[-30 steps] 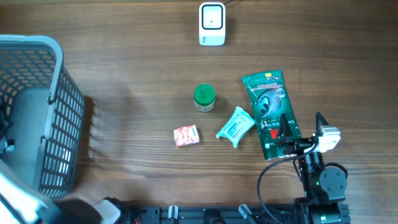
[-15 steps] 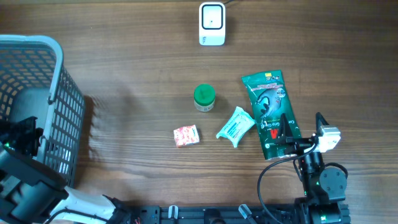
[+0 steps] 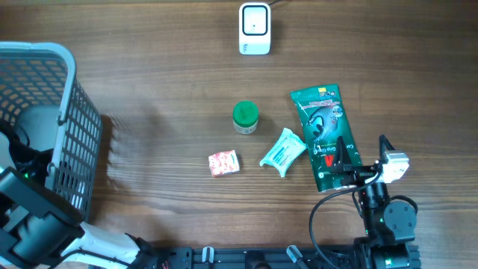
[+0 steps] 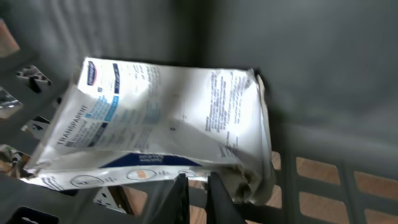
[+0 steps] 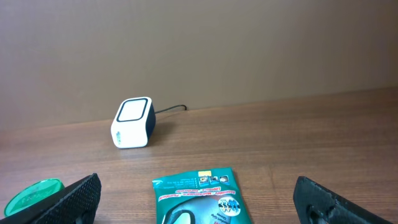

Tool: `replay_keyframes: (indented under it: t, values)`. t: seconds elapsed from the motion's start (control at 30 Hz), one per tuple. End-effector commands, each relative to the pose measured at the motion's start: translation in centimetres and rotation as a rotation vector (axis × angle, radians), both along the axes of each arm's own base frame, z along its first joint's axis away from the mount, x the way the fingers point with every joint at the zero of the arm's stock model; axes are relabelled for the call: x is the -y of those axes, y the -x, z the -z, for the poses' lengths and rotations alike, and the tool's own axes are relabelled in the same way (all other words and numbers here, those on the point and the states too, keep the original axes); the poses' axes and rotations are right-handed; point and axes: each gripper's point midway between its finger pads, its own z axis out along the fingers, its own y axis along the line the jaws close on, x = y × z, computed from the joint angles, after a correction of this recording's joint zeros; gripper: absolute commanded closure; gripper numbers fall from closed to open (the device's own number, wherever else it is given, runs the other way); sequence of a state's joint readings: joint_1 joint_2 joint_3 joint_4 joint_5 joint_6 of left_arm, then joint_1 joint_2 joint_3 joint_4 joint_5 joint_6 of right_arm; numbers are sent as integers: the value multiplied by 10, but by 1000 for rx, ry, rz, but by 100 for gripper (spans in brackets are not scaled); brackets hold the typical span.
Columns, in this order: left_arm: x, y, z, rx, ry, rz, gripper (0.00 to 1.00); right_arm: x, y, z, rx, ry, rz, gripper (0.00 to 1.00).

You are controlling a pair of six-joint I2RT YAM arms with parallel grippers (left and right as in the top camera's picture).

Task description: Scan the item barcode

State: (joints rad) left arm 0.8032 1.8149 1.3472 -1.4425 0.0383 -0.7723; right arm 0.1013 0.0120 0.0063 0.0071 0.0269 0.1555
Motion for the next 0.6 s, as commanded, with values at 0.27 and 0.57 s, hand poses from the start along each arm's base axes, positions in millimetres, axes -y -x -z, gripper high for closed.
replay_keyframes:
  t: [0.27,0.57]
  values:
    - [4,16,-1,-81,-2,5,94,-1,0,-1,4,-4,-4,0]
    - [11,28,34,-117,-26,-65,96,-1,0,-1,4,-4,-4,0]
